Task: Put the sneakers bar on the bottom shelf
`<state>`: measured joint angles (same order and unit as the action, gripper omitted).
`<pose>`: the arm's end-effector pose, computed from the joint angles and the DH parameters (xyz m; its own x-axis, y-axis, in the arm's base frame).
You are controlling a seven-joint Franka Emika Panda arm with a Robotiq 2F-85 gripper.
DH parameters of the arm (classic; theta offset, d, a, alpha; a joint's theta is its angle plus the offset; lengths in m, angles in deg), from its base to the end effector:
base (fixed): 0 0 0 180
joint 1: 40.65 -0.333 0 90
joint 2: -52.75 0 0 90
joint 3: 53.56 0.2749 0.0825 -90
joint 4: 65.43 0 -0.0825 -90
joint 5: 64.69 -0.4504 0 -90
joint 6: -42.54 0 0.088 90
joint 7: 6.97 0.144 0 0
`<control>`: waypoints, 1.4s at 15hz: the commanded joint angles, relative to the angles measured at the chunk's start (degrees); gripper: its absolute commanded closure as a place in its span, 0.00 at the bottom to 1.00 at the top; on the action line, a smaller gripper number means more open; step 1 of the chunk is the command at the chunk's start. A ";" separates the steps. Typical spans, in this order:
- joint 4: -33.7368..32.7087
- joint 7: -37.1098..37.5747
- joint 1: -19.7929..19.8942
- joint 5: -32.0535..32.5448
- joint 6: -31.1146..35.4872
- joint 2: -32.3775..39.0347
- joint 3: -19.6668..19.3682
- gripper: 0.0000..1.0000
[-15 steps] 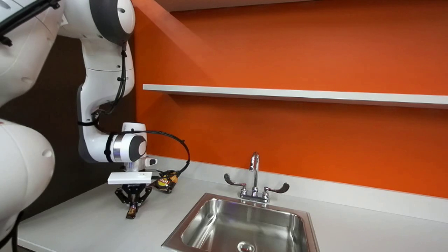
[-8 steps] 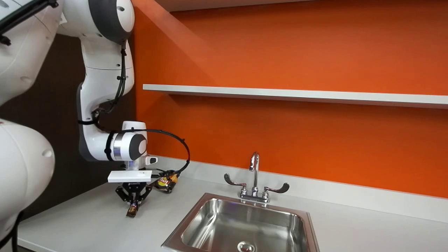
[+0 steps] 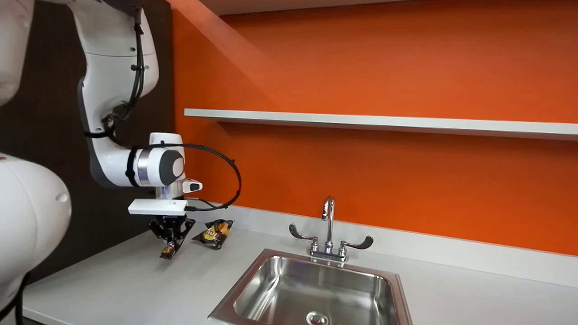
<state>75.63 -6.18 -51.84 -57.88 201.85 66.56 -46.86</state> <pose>0.4833 0.1658 0.0717 0.9164 0.3922 0.0795 0.3918 -0.9198 0.0218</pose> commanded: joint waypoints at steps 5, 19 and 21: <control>11.36 15.02 -1.36 -0.53 -9.08 -24.19 2.45 0.96; -0.07 34.79 5.57 -0.07 -27.97 -42.91 9.58 0.96; -2.67 32.19 6.32 0.30 -26.69 -41.72 8.79 0.96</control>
<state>77.10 27.98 -47.64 -58.14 176.22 23.86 -38.26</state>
